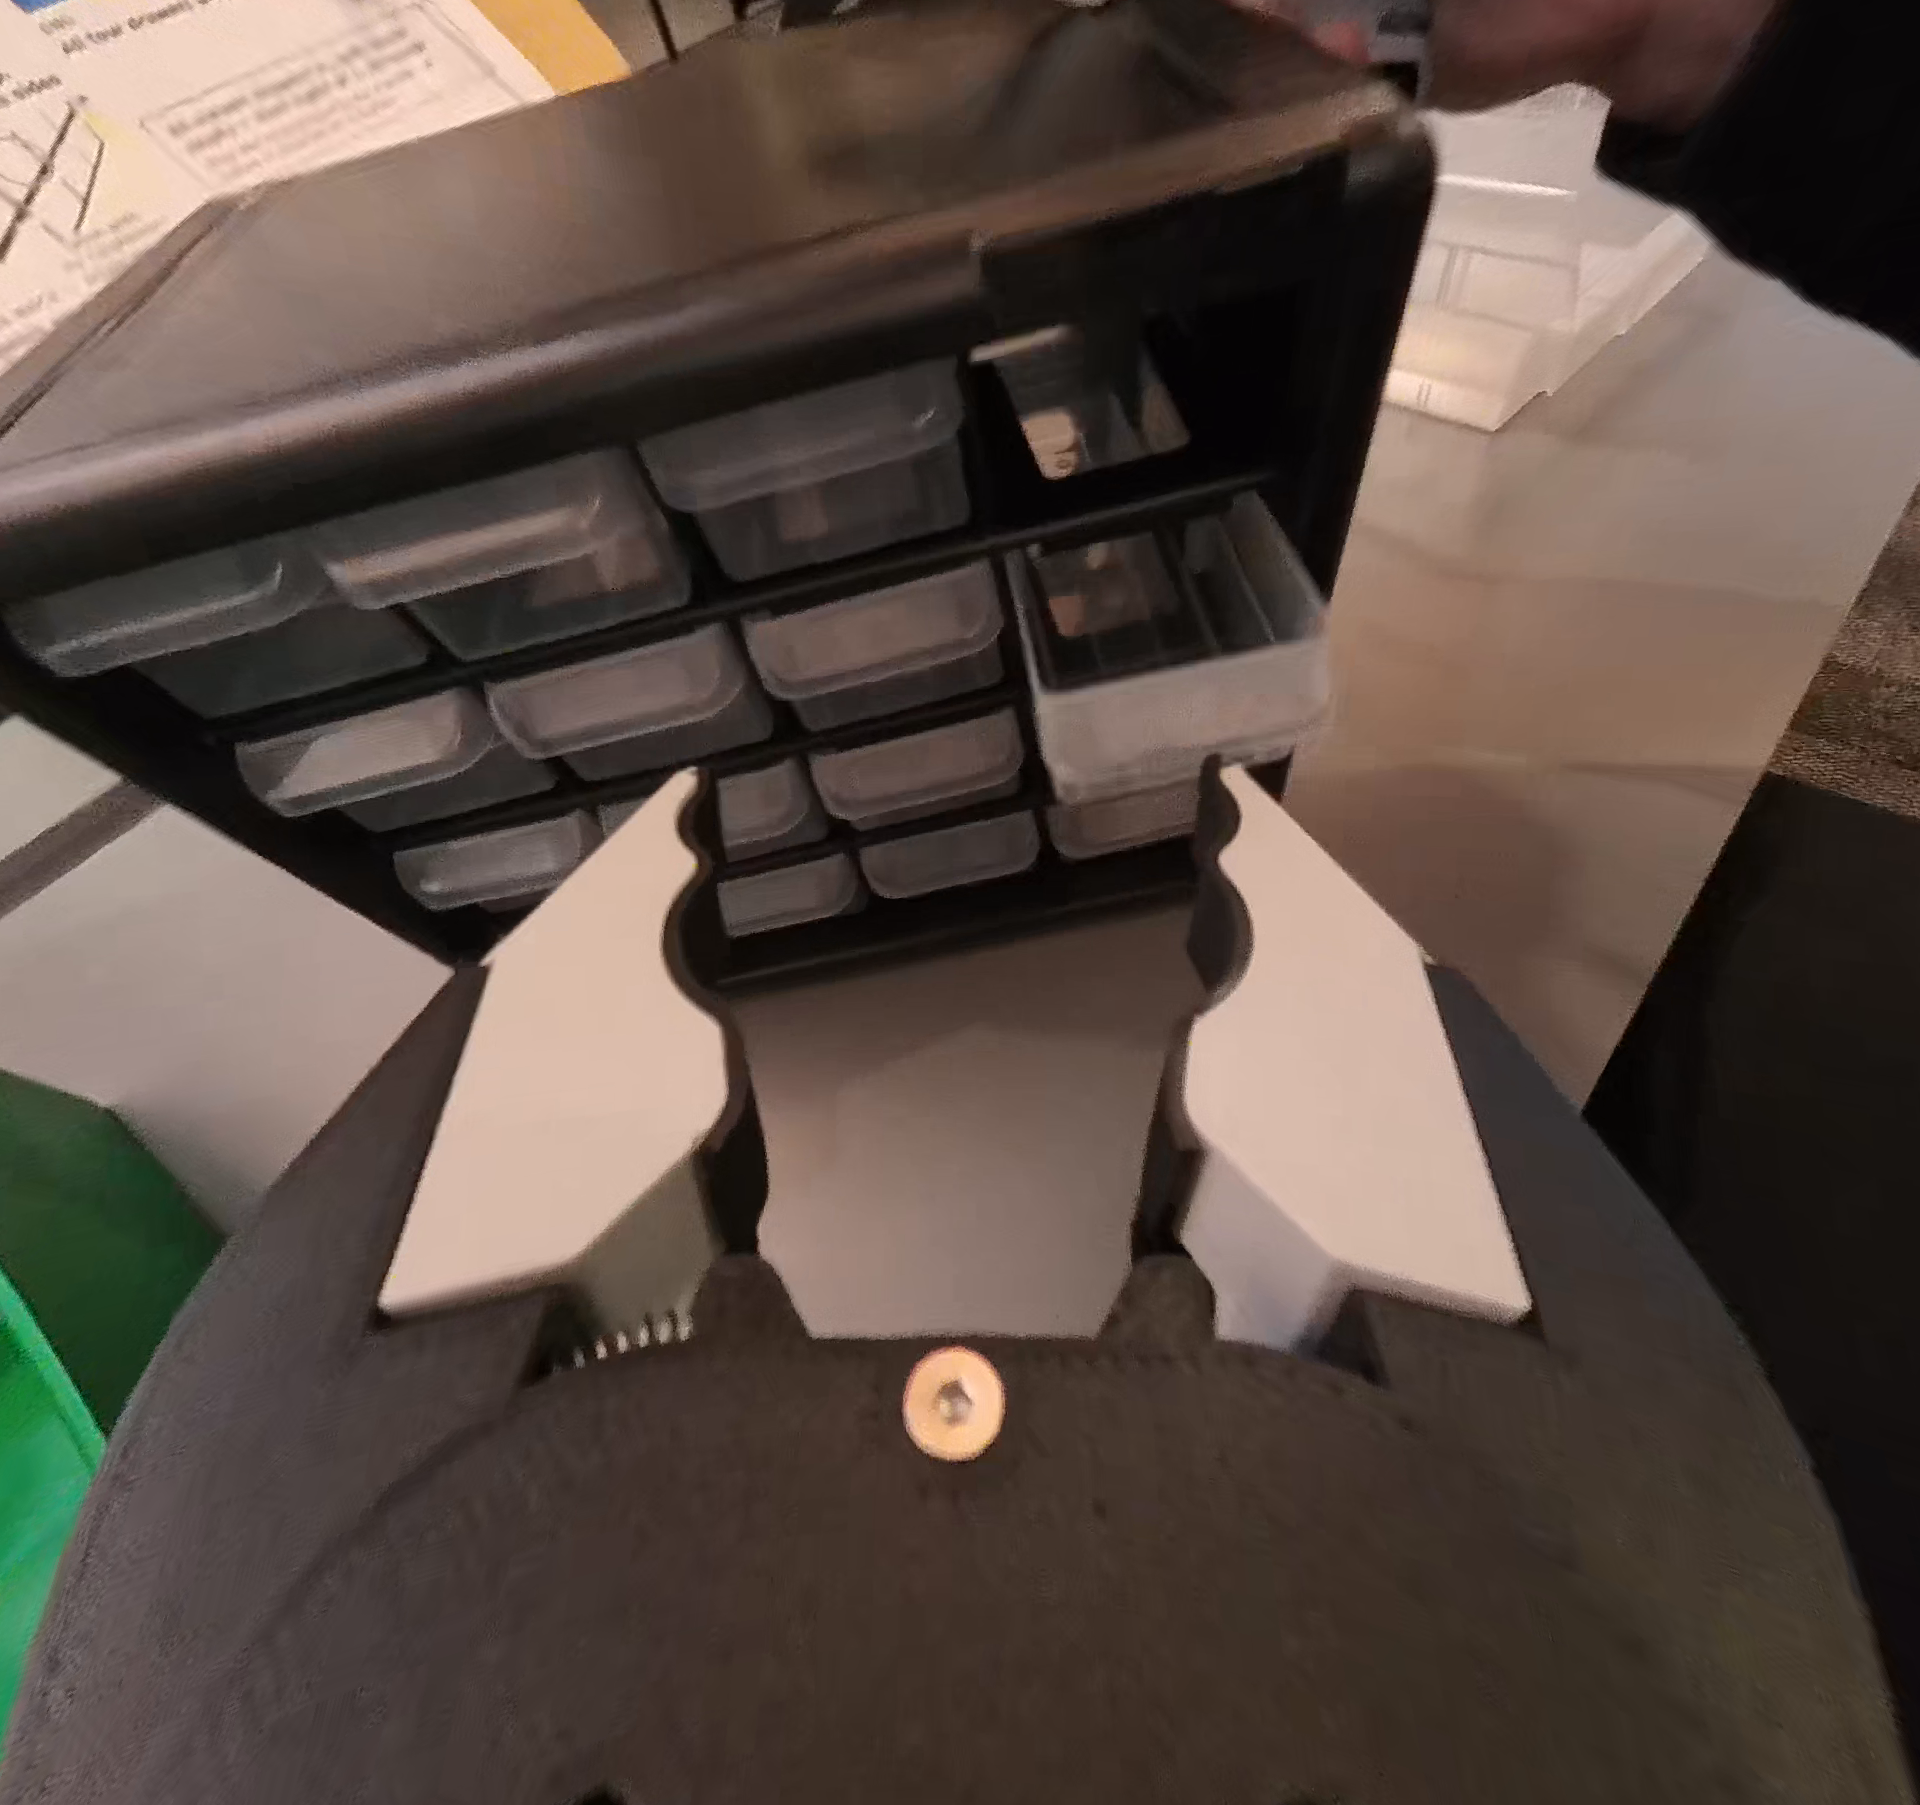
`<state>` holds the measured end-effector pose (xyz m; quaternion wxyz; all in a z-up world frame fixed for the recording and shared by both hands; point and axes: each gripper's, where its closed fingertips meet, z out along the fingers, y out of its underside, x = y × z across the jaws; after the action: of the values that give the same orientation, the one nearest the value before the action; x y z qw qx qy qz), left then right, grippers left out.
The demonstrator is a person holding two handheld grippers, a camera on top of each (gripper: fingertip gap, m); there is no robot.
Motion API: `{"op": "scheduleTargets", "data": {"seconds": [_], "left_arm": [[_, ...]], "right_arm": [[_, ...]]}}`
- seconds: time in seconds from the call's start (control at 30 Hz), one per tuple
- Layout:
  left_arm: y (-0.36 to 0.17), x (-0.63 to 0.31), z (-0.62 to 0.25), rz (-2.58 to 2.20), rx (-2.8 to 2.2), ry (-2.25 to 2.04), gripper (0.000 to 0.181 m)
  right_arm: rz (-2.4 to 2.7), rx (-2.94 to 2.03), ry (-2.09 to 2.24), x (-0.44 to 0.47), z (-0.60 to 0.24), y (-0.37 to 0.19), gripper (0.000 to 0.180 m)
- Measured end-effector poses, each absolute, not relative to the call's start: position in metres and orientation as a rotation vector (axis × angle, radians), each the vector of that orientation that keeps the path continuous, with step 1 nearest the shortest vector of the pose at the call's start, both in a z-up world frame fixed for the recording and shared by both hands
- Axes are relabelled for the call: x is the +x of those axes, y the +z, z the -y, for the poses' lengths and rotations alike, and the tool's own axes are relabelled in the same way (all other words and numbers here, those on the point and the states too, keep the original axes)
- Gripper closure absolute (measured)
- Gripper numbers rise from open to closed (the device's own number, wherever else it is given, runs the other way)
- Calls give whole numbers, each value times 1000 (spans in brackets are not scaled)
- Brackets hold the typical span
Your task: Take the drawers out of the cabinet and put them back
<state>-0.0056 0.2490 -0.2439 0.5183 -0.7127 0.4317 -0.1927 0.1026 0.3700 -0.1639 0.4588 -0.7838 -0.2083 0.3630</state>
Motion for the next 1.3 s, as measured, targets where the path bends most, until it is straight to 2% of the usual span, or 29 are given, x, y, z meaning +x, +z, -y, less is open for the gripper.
{"op": "scheduleTargets", "data": {"seconds": [0.1,0.33,0.47,0.6,0.67,0.7,0.8,0.87,0.93,1.1,1.2,1.3], "left_arm": [[-251,-9,-263,-966,-1774,-440,81],[-252,9,-300,-800,-1810,-310,41],[-259,-4,-298,-775,-1862,-344,32],[-235,-77,-311,-774,-1835,-135,47],[-226,-130,-332,-764,-1881,-23,72],[-227,-159,-348,-739,-1935,42,73],[-259,-244,-396,-706,-2181,203,84],[-280,-271,-427,-734,-2228,144,103],[-311,-297,-452,-791,-2332,177,102],[-364,-330,-496,-898,-2471,323,114],[-380,-336,-510,-1016,-2479,395,134],[-388,-330,-510,-1021,-2526,338,162]], "right_arm": [[518,-1928,896,102,-370,-164,103],[517,-1926,897,103,-370,-164,103],[515,-1922,898,103,-370,-163,104],[517,-1919,900,103,-370,-163,104],[521,-1920,903,102,-371,-163,104],[522,-1920,904,102,-371,-163,104],[523,-1922,906,102,-371,-163,104],[524,-1924,906,102,-371,-164,104],[525,-1926,908,102,-371,-164,104],[530,-1924,920,101,-371,-164,104],[532,-1923,927,101,-371,-164,104],[535,-1922,933,100,-371,-164,104]]}}
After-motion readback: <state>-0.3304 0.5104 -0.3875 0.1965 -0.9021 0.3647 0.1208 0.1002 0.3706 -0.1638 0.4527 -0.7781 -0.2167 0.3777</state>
